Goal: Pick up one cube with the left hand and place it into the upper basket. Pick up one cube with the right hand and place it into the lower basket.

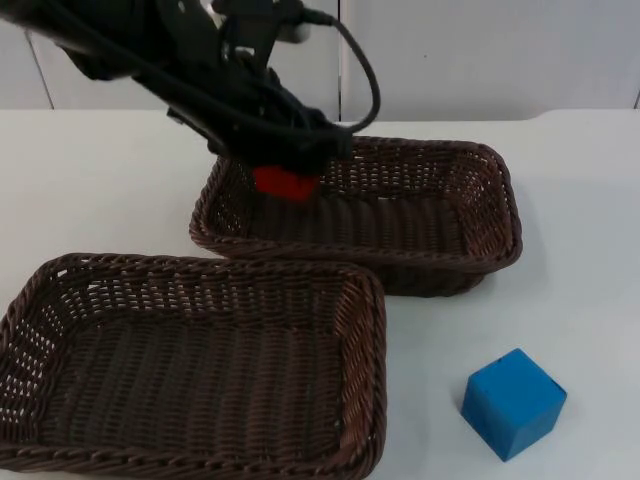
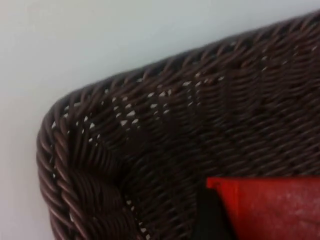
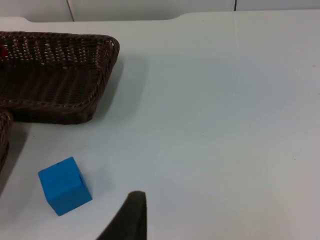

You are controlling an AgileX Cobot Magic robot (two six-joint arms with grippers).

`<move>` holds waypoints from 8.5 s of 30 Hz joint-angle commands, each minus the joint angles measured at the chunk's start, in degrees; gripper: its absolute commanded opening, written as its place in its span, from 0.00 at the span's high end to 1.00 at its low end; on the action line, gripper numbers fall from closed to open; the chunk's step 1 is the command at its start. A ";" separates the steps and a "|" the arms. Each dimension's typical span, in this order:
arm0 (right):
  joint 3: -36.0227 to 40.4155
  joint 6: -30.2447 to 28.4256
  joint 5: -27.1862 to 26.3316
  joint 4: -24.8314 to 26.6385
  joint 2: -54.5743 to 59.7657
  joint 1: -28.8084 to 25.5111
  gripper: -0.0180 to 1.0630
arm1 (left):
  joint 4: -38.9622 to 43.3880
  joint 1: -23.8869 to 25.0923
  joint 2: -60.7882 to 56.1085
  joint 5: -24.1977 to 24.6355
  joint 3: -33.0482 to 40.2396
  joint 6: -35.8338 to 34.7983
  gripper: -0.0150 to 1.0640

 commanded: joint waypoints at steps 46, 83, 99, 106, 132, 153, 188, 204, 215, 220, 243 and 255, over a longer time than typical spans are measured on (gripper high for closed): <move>0.07 -0.12 -0.17 0.00 -0.19 -0.25 0.01 | -2.09 -0.76 6.64 -4.77 -0.12 0.30 0.23; 0.07 -0.37 -0.17 0.00 -0.19 -0.25 0.01 | -3.13 -0.76 -34.35 19.47 1.01 0.15 0.01; 0.07 -0.37 -0.17 0.00 -0.19 -0.25 0.01 | -3.13 -0.76 -51.96 21.20 15.40 0.27 0.01; 0.07 -0.37 -0.17 0.00 -0.19 -0.25 0.01 | -2.68 -0.76 -60.05 23.40 22.47 0.27 0.01; 0.07 -0.37 -0.17 0.00 -0.19 -0.25 0.01 | 0.10 -0.76 -76.52 25.01 33.09 0.27 0.01; 0.07 -0.36 -0.39 0.00 -0.19 -0.25 0.01 | -0.14 -0.76 -76.52 25.73 33.09 0.27 0.01; -10.78 -0.17 -6.92 4.94 49.31 -0.25 0.01 | -1.24 -0.76 -76.52 25.73 33.09 0.27 0.01; -10.87 -2.90 -12.10 9.64 61.77 0.87 0.01 | -1.24 -0.76 -76.52 25.74 33.09 0.27 0.01; -10.87 -2.72 -22.64 9.24 68.90 15.96 0.01 | -1.34 -0.76 -76.52 25.74 33.09 0.27 0.01; -11.00 -2.72 -25.12 9.24 74.59 22.06 0.01 | -1.34 -0.76 -76.52 25.74 33.09 0.27 0.01; -18.65 11.81 -40.55 -7.53 103.22 35.14 0.01 | -1.24 -0.76 -76.52 25.74 33.09 0.27 0.01; -18.65 11.81 -41.81 -7.53 106.38 35.14 0.35 | -1.12 -0.76 -76.52 25.63 33.09 0.27 0.01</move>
